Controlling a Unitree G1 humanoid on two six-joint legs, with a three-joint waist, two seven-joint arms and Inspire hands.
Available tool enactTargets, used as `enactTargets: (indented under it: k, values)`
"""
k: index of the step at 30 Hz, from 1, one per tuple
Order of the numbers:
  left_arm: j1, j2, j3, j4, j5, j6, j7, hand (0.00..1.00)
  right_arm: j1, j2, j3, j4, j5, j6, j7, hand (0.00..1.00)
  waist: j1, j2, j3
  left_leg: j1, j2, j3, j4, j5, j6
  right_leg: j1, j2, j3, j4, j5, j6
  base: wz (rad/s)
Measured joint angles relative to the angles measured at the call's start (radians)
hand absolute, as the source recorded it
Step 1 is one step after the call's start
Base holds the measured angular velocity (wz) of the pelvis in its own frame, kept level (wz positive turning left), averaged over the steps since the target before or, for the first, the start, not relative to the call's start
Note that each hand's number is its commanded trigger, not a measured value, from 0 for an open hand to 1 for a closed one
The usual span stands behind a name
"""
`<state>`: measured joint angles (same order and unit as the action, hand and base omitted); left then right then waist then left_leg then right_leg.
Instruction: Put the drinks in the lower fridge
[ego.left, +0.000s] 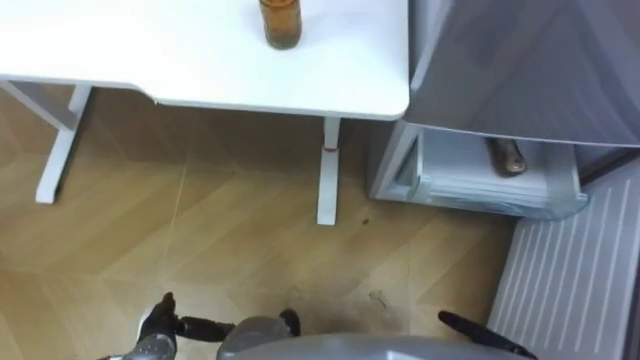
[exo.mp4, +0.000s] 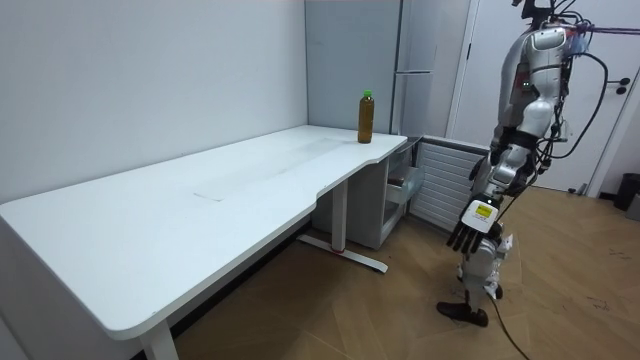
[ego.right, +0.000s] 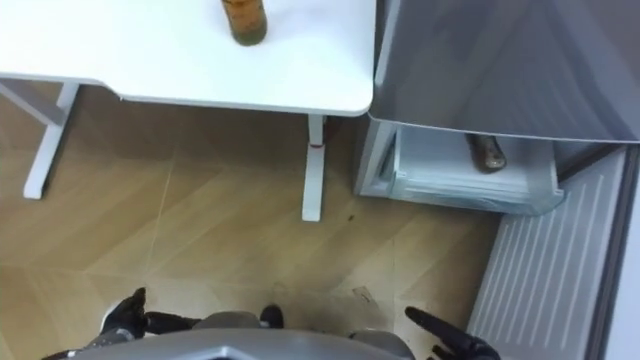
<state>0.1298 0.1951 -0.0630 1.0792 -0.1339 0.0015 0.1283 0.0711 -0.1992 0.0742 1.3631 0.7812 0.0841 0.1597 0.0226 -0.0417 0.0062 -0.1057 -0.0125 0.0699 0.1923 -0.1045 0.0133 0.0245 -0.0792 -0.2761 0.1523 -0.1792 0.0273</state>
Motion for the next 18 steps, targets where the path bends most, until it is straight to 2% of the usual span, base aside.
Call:
enactTargets:
  k: [3, 6, 9, 12, 14, 18]
  values:
    - [0.012, -0.015, 0.032, 0.000, 0.011, 0.000, 0.000, 0.00, 0.001, 0.013, 0.013, -0.002, -0.140, -0.001, -0.010, 0.00, 0.007, 0.002, 0.0029, 0.027, 0.001, 0.012, -0.005, -0.011, -0.002, 0.021, 0.000, 0.015, -0.002, -0.004, 0.001, -0.12]
    - [0.014, -0.030, 0.036, 0.000, 0.016, 0.000, -0.001, 0.00, -0.003, 0.013, 0.024, -0.004, -0.184, -0.018, -0.026, 0.00, 0.005, 0.005, 0.0037, 0.043, 0.001, 0.019, -0.003, -0.020, -0.001, 0.034, 0.000, 0.027, -0.003, -0.005, 0.003, -0.13]
    - [0.015, -0.030, 0.037, 0.003, 0.016, 0.000, -0.003, 0.00, -0.005, 0.015, 0.039, -0.012, -0.214, -0.029, -0.048, 0.00, 0.006, 0.001, 0.0009, 0.051, 0.000, 0.022, -0.003, -0.027, -0.002, 0.047, 0.000, 0.028, -0.010, -0.006, 0.004, -0.01]
    - [0.018, -0.030, 0.060, 0.007, 0.016, 0.000, -0.016, 0.00, -0.013, 0.014, 0.023, -0.023, -0.293, -0.030, -0.055, 0.00, 0.007, 0.002, 0.0016, 0.052, 0.001, 0.022, -0.003, -0.030, -0.003, 0.049, 0.000, 0.030, -0.013, -0.006, 0.004, 0.00]
    - [0.026, -0.031, 0.084, 0.008, 0.017, 0.008, -0.028, 0.00, -0.013, 0.012, -0.005, -0.034, -0.360, -0.026, -0.058, 0.00, 0.007, 0.006, 0.0054, 0.070, 0.002, 0.022, 0.003, -0.042, -0.004, 0.069, 0.002, 0.030, -0.015, -0.007, 0.006, -0.04]
    - [0.047, -0.031, 0.109, 0.010, 0.008, 0.023, -0.026, 0.00, -0.011, 0.012, -0.021, -0.040, -0.372, -0.017, -0.074, 0.00, 0.006, 0.007, 0.0106, 0.105, 0.002, 0.030, 0.016, -0.065, -0.004, 0.109, 0.001, 0.045, -0.017, -0.020, 0.010, -0.06]
